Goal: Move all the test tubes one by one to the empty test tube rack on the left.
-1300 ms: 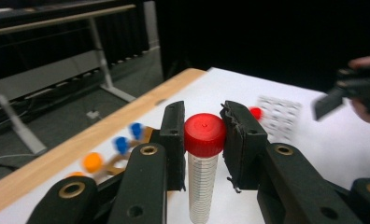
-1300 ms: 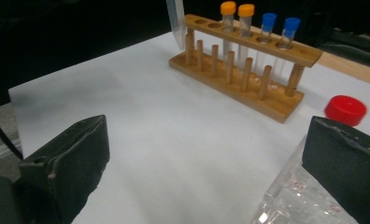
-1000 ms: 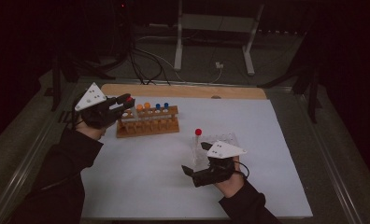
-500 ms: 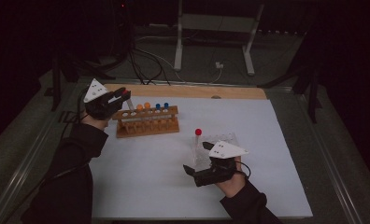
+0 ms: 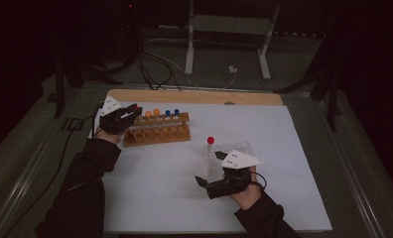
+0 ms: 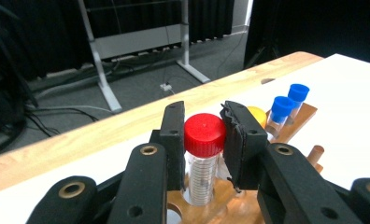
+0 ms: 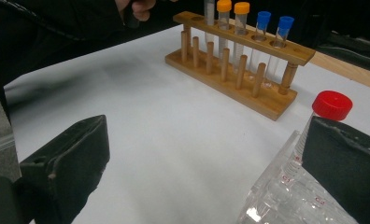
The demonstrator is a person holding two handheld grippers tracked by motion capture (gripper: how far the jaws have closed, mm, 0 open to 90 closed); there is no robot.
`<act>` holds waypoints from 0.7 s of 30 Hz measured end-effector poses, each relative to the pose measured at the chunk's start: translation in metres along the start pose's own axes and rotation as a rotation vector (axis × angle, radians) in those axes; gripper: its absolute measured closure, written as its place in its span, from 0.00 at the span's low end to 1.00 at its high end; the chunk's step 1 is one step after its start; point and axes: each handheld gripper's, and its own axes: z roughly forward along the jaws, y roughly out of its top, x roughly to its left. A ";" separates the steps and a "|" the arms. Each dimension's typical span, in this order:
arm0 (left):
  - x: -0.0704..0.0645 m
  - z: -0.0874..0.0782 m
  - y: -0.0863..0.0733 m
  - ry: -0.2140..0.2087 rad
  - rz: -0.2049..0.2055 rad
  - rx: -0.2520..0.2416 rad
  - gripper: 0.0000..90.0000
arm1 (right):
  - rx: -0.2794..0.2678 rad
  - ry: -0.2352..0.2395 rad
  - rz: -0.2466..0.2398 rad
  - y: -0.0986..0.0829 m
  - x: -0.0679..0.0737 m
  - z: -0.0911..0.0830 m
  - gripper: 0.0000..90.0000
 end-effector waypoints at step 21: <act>-0.004 -0.005 -0.007 -0.028 -0.004 0.061 0.46 | 0.052 -0.057 0.077 -0.004 -0.031 0.002 0.04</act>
